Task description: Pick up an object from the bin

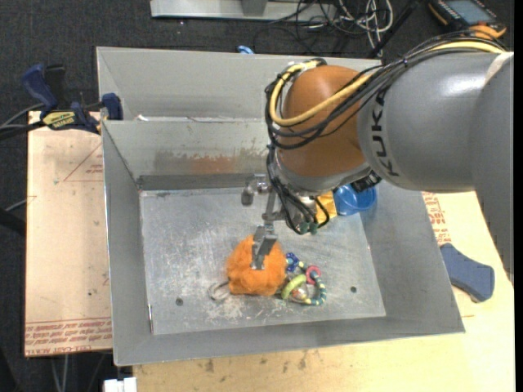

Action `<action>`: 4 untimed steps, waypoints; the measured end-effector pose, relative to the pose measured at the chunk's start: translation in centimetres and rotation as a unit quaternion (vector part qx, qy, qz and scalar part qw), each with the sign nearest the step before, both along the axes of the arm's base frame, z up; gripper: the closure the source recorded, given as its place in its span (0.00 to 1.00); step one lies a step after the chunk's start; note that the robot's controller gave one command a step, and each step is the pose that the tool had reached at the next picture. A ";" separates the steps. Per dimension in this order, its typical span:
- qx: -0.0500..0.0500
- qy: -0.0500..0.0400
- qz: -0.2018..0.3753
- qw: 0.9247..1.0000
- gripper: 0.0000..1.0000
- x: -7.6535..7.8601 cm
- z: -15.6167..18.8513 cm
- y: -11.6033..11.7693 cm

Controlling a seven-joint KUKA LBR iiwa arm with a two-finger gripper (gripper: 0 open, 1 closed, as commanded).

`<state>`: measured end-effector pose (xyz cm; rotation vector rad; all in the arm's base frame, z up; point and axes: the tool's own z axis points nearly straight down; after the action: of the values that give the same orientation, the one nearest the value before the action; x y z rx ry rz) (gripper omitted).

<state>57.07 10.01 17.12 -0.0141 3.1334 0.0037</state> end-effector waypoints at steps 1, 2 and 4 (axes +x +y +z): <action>-0.001 0.005 0.062 0.998 1.00 1.6 -7.7 -5.3; -0.001 0.005 0.062 0.998 1.00 1.6 -7.7 -5.3; -0.002 0.000 0.163 0.987 0.00 4.0 5.0 -5.3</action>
Offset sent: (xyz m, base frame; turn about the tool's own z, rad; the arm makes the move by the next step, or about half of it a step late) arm 0.0000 0.0000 0.0000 0.0000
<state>61.07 4.71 22.16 -0.5246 3.0896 0.0007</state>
